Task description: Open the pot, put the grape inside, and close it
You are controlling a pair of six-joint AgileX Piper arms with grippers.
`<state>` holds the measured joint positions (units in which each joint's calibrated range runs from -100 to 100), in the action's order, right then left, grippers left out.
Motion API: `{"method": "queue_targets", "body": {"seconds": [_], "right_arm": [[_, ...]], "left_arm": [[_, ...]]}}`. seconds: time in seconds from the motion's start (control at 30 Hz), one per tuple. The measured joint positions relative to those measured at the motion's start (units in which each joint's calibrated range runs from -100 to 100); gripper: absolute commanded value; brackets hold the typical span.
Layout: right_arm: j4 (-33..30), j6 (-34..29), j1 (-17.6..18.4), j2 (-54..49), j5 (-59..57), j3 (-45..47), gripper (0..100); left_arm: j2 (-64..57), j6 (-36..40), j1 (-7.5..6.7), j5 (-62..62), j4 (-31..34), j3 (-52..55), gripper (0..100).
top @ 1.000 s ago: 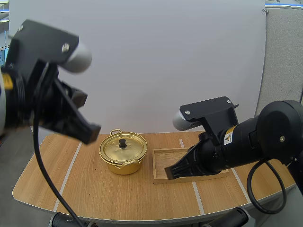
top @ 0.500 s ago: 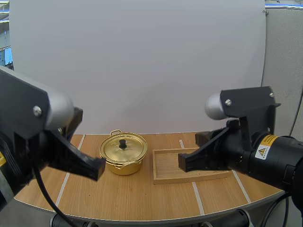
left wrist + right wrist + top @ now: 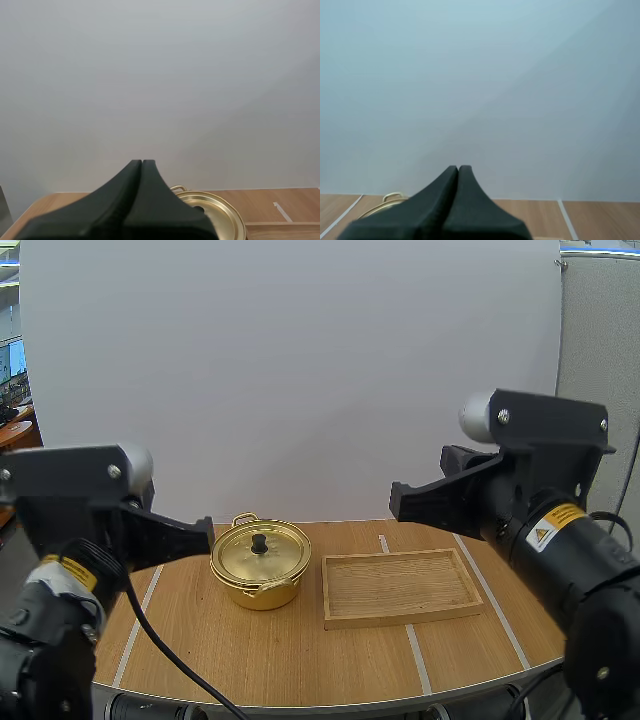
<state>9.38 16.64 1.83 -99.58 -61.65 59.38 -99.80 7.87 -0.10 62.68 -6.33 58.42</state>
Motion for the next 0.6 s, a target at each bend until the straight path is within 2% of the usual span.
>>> {"method": "queue_targets", "body": {"seconds": [0.03,0.07,0.13,0.17,0.27,0.37,0.6], "right_arm": [[-0.14,-0.10,-0.58,0.00,9.94,4.24,0],[-1.56,-0.17,-0.58,0.00,19.80,8.88,0],[-2.75,-0.17,-0.65,-0.14,26.54,14.12,0],[-3.05,-0.17,-0.65,-0.11,28.43,17.24,0],[-4.40,-0.17,-0.65,-0.11,33.20,24.83,0],[-4.90,-0.17,-0.65,-0.11,37.98,29.03,0],[-5.47,-0.30,-0.65,-0.11,42.28,38.37,0]], "left_arm": [[0.00,3.01,0.84,-5.64,2.77,4.59,0],[0.00,3.72,1.00,-12.81,3.74,9.85,0],[0.00,2.47,1.08,-21.40,4.48,16.12,0],[0.00,2.23,1.08,-29.07,4.62,20.78,0],[0.00,2.23,1.08,-32.92,4.66,25.60,0],[0.00,2.02,1.08,-44.01,4.66,32.66,0],[0.00,1.91,1.08,-53.99,4.66,40.95,0]]}}
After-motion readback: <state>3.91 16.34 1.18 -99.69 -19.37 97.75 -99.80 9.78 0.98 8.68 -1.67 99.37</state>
